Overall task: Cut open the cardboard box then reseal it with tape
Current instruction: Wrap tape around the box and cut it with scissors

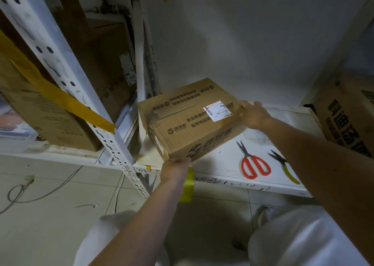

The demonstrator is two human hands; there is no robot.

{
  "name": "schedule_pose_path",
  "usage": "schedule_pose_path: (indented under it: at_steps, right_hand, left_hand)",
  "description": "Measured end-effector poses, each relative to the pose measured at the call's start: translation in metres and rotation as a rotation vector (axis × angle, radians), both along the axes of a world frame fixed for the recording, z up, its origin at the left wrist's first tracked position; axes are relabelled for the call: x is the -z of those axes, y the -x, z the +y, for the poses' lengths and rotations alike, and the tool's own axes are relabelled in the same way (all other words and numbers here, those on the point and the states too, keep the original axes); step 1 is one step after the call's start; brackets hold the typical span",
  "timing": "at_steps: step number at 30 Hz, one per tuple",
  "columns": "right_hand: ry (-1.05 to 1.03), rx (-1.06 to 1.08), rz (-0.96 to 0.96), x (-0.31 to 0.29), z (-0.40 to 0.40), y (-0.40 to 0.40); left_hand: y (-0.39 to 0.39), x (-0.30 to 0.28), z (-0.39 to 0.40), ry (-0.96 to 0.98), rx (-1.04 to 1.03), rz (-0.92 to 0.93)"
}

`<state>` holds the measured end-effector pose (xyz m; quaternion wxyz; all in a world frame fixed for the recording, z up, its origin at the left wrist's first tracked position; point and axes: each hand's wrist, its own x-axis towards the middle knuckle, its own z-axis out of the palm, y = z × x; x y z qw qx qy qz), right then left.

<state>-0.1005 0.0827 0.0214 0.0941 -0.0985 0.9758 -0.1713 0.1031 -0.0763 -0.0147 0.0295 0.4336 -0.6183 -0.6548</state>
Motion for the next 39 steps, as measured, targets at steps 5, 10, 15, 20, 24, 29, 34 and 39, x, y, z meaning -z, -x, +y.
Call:
schedule_pose_path:
  at_steps: [5, 10, 15, 20, 24, 29, 34, 39]
  right_hand:
    - [-0.094, -0.228, -0.054, -0.006, -0.007, 0.024]
    - [-0.073, -0.209, -0.018, -0.014, 0.010, 0.021]
    - [0.017, -0.179, -0.083, -0.020, 0.035, 0.003]
    - [0.160, -0.124, -0.226, -0.027, 0.049, -0.019]
    - [0.135, -0.160, -0.246, -0.026, 0.052, -0.027]
    - [-0.074, -0.007, 0.018, 0.006, 0.068, -0.042]
    - [-0.424, -0.255, -0.155, 0.065, 0.088, -0.084]
    - [-0.471, -0.249, -0.049, 0.083, 0.087, -0.089]
  left_hand:
    - [0.001, -0.003, -0.005, 0.010, -0.117, 0.026]
    - [0.000, -0.001, -0.010, 0.042, -0.146, 0.030]
    - [-0.008, -0.006, -0.020, 0.068, -0.154, 0.021]
    - [-0.004, -0.019, -0.028, 0.066, -0.125, 0.027]
    - [0.007, -0.026, -0.035, 0.088, -0.005, 0.009]
    - [0.018, -0.021, -0.037, 0.056, -0.133, 0.088]
    - [0.025, -0.011, -0.036, 0.059, -0.187, 0.058]
    - [0.032, 0.002, -0.030, 0.078, -0.246, 0.028]
